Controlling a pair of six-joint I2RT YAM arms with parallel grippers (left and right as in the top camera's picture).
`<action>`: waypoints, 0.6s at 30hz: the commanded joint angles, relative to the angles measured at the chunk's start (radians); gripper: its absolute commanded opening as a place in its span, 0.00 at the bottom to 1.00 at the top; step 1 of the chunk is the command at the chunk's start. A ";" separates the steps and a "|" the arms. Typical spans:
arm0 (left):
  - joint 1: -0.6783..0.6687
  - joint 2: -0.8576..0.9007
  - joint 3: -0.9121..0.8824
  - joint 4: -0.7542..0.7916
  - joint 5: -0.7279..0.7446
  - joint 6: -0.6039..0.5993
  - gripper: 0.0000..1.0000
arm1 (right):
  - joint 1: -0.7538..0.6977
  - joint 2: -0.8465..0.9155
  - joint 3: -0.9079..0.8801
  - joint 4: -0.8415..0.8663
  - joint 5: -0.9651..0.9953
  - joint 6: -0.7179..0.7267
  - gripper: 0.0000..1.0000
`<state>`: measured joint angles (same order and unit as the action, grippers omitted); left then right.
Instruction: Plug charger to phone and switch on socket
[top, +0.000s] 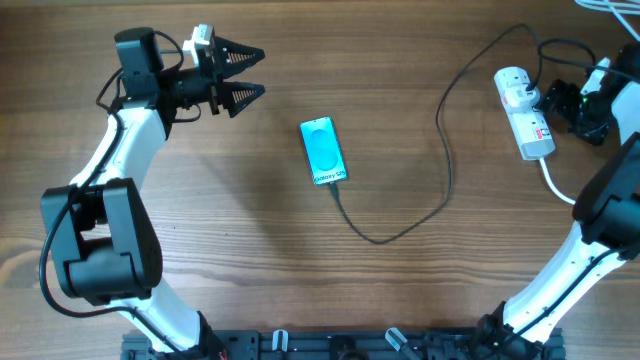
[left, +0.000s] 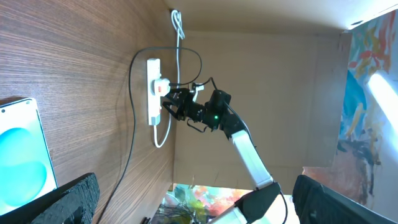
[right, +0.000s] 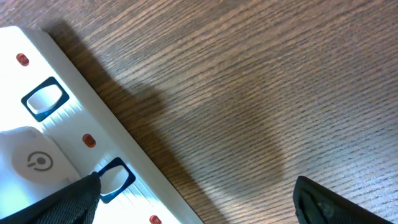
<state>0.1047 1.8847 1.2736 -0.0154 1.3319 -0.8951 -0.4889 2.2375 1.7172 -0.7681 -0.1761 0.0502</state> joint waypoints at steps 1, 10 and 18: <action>0.005 -0.014 0.002 0.003 0.001 0.021 1.00 | 0.014 -0.014 -0.031 0.003 0.000 -0.022 1.00; 0.005 -0.014 0.002 0.003 0.001 0.021 1.00 | 0.011 -0.014 -0.019 0.009 0.049 0.013 1.00; 0.005 -0.014 0.002 0.003 0.001 0.021 1.00 | 0.005 -0.017 0.026 -0.003 0.049 0.007 1.00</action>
<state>0.1047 1.8847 1.2736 -0.0158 1.3319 -0.8951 -0.4870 2.2322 1.7195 -0.7727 -0.1524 0.0521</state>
